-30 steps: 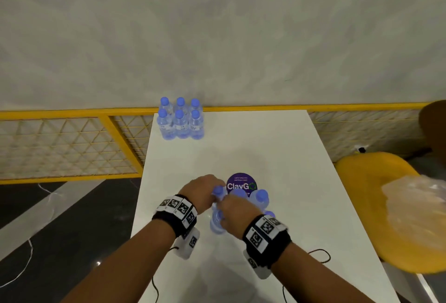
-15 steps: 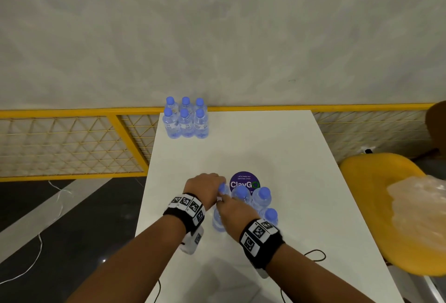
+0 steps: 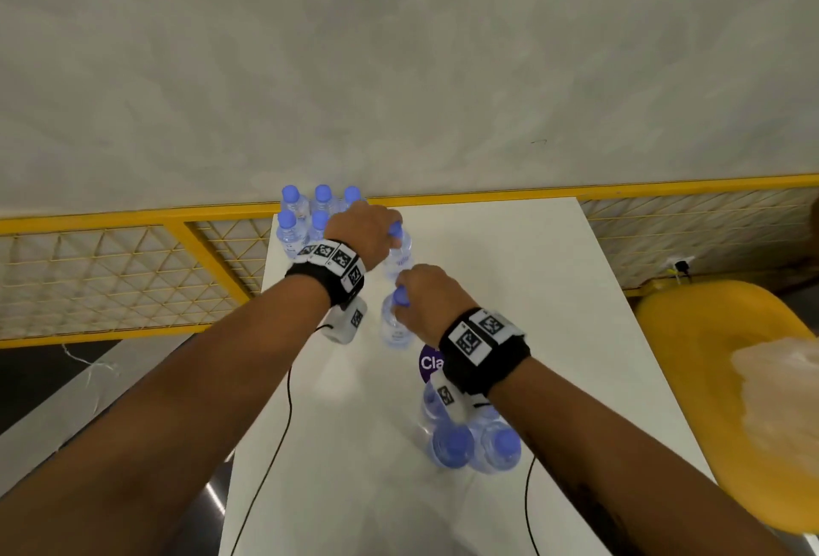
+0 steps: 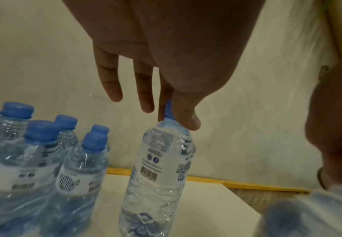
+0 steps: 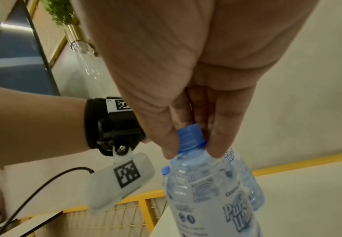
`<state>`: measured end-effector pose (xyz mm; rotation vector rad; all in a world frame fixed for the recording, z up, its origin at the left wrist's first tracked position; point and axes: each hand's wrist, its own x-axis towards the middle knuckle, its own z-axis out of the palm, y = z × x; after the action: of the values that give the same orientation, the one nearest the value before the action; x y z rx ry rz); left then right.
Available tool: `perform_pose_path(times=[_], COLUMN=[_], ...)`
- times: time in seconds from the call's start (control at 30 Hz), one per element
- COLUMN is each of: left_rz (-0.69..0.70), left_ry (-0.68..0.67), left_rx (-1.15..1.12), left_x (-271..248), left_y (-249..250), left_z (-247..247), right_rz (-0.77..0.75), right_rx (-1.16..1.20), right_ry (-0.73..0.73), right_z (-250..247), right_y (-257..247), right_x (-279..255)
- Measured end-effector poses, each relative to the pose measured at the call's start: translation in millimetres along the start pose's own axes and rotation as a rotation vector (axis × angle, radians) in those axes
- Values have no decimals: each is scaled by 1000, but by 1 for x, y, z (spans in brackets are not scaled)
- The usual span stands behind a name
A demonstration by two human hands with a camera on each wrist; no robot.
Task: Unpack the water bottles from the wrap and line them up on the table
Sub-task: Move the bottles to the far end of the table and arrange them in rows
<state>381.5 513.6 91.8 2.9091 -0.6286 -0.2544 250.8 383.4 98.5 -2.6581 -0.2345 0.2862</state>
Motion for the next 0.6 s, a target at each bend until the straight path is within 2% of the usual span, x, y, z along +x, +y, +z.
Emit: perform_pose_path(times=[0.2,0.27,0.4,0.6], left_rz=[-16,-25,-21,2], left_ry=[-80,-66,-29,-64], left_rx=[99,127,134,64], left_x=[97,120,148,163], left_y=[-39,-48,-64,-70], left_z=[0,8,27,41], right_rz=[60,58,53,5], right_rx=[13,-16,-66,-136], right_ry=[-20,-25,-19,-2], right_z=[-6,-2,10,22], right_y=[25,34,45,47], right_x=[86,111,154,196])
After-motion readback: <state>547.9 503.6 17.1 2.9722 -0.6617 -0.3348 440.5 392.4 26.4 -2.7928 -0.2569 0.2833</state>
